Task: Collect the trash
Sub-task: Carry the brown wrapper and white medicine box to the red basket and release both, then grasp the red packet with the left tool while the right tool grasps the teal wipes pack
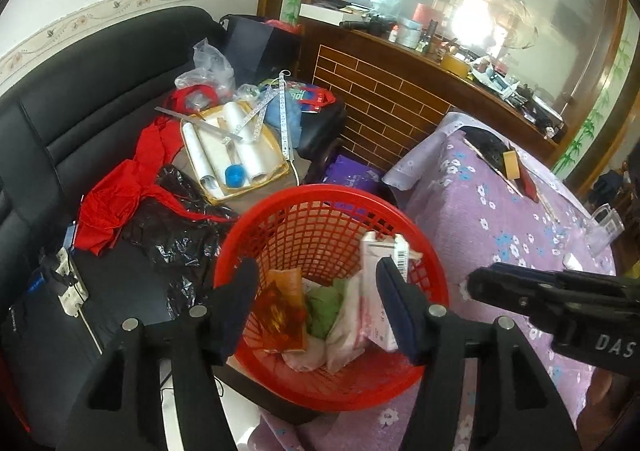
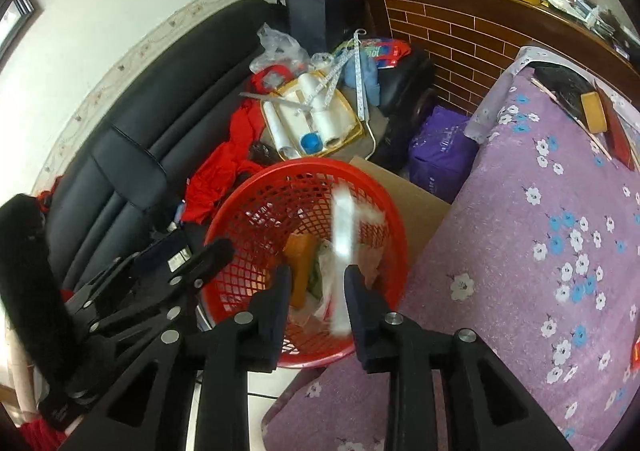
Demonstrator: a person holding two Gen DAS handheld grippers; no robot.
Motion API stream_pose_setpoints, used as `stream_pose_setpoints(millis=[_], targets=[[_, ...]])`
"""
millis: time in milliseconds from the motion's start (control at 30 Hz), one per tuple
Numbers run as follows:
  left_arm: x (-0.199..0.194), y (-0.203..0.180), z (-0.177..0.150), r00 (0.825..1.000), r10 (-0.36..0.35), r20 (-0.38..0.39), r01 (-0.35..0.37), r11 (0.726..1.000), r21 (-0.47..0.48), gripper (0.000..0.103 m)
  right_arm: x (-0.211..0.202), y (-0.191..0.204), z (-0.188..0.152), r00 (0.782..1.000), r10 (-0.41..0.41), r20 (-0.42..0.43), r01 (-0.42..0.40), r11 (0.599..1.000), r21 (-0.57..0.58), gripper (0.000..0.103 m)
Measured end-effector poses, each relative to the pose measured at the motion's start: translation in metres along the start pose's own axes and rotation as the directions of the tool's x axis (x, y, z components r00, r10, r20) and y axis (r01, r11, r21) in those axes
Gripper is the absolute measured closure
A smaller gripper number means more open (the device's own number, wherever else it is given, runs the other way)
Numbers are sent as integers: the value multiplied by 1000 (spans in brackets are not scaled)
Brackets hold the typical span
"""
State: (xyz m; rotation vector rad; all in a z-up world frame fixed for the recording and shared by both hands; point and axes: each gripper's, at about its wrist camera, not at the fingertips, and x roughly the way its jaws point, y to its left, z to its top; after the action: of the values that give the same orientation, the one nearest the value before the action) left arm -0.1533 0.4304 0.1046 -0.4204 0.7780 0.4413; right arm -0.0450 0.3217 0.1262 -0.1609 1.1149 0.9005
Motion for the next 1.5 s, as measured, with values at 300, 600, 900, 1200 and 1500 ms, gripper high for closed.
stream_pose_setpoints(millis=[300, 600, 900, 1200, 1500], targets=[[-22, -50, -48, 999, -48, 17, 46, 994, 103, 43, -57, -46, -67, 998, -50, 39, 45, 994, 104, 72], [-11, -159, -91, 979, -186, -85, 203, 928, 313, 43, -117, -141, -150, 987, -147, 66, 115, 931, 347, 72], [-12, -263, -126, 954, -241, -177, 295, 861, 413, 43, -196, -263, -211, 950, -300, 89, 212, 826, 522, 57], [-1, -372, -134, 896, -308, -319, 425, 804, 416, 38, -237, -402, -233, 884, -467, 8, 396, 758, 518, 48], [40, -421, -114, 901, -272, -339, 403, 814, 418, 36, -197, -454, -209, 907, -421, -22, 388, 811, 439, 38]])
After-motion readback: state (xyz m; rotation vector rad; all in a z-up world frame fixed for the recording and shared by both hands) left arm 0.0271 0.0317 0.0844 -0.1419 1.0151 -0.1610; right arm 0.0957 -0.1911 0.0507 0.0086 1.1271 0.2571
